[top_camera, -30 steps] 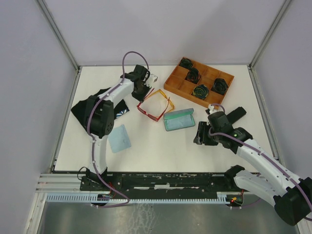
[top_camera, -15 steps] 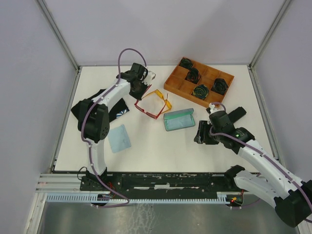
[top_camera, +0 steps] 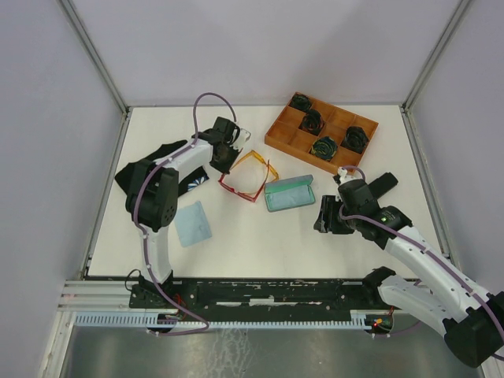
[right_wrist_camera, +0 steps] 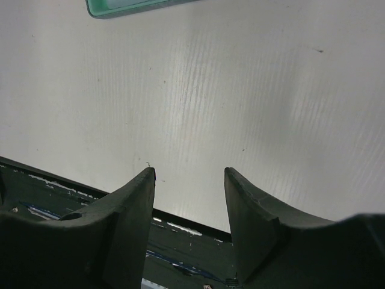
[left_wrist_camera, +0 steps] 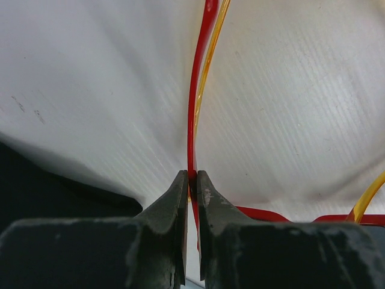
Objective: Organize the sunglasses
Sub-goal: Pick up the sunglasses from the center of the board.
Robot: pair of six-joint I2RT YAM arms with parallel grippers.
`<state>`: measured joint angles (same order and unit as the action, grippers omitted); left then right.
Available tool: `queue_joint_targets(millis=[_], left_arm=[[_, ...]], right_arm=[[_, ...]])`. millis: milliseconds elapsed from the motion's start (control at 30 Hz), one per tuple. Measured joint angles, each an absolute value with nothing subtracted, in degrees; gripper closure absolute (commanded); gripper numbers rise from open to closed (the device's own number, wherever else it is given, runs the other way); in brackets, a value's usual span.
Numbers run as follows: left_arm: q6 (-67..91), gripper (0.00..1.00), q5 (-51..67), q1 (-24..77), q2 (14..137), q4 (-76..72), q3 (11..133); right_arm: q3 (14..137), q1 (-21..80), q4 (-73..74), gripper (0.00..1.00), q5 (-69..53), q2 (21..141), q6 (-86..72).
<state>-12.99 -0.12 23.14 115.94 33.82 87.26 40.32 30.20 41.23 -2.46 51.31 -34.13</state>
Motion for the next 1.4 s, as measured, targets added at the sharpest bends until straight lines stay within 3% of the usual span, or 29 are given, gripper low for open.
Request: queue_joint_targets(millis=[400, 700, 1400], left_arm=[[-8.2, 0.89, -10.0, 25.3, 109.6, 32.8, 82.2], [-8.1, 0.88, -9.3, 28.1, 106.1, 31.3, 78.2], [-8.2, 0.64, -6.2, 28.1, 110.9, 28.2, 76.4]], right_arm=[[40.3, 30.2, 41.2, 0.42, -2.5, 51.3, -33.9], [40.3, 30.2, 41.2, 0.42, -2.9, 51.3, -33.6], [40.3, 30.2, 41.2, 0.41, -3.3, 51.5, -33.1]])
